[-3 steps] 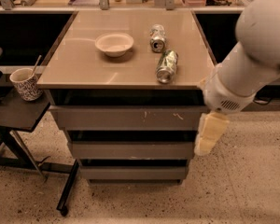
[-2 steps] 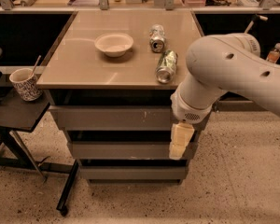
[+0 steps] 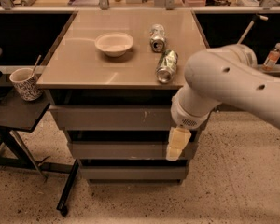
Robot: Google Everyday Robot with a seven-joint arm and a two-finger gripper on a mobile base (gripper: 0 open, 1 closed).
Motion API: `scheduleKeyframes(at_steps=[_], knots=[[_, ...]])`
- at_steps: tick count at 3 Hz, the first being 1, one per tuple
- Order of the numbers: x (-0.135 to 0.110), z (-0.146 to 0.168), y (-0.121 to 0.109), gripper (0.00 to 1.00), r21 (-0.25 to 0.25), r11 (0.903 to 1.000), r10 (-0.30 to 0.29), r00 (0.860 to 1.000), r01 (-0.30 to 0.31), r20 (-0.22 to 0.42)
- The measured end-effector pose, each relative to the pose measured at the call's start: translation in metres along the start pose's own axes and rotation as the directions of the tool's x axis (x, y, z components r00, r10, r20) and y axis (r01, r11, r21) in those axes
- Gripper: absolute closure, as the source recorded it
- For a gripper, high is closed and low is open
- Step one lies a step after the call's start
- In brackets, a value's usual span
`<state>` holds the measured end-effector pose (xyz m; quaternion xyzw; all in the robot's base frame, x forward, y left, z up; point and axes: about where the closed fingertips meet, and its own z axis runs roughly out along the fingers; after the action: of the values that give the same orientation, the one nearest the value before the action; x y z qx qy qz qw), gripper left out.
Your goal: Open top drawer
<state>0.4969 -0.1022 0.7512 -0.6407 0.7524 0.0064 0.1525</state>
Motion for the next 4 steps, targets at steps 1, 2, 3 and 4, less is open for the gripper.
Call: scheduleKeyframes(at_steps=[1, 2, 3, 4], knots=[[0.013, 0.045, -0.003, 0.0, 0.088, 0.9932, 0.078, 0.997, -0.076, -0.017], [0.012, 0.064, -0.032, 0.0, 0.221, 0.9654, 0.134, 0.99, -0.138, 0.03], [0.0, 0.057, -0.051, 0.0, 0.286, 0.9405, 0.163, 0.982, -0.184, 0.096], [0.017, 0.073, -0.06, 0.0, 0.213, 0.9445, 0.225, 0.965, -0.25, 0.137]])
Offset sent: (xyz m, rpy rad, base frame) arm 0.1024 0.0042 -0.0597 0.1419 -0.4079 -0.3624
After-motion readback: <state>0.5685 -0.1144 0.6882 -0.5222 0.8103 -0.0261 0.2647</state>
